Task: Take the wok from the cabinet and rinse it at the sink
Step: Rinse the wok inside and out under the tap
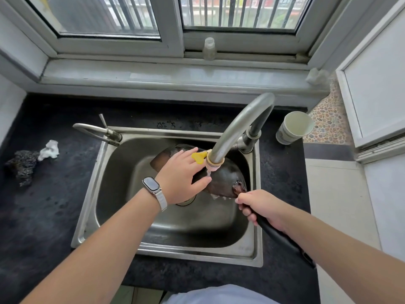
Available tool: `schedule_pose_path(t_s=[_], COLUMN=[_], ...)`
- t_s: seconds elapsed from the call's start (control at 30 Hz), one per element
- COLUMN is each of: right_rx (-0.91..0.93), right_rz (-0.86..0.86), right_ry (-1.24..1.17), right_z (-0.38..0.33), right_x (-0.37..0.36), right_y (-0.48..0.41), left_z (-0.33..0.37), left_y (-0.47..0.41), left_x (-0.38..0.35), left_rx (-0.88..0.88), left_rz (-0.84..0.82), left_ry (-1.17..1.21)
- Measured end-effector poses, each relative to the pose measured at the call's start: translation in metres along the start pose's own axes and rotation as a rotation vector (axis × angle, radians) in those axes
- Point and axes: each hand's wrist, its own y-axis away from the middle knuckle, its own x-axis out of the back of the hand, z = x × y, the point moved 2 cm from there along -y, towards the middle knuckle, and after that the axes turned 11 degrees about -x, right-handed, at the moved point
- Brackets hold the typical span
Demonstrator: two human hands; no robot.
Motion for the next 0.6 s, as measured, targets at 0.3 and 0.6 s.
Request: schedule_pose_path(t_s=[0.3, 0.6], right_rx=[-0.048, 0.001], right_rz=[-0.06, -0.087], right_ry=[-0.023, -0.004], right_z=[0.009, 0.037], right_x=[0.008, 0.009], right_y=[-0.002, -0.004], left_z=[0.019, 0.039], left_y=[-0.009, -0.006], left_x=[0.002, -0.001], left_rx=[-0.014, -0.042], left_rz=[-0.031, -0.047], left_ry=[-0.144, -0.186])
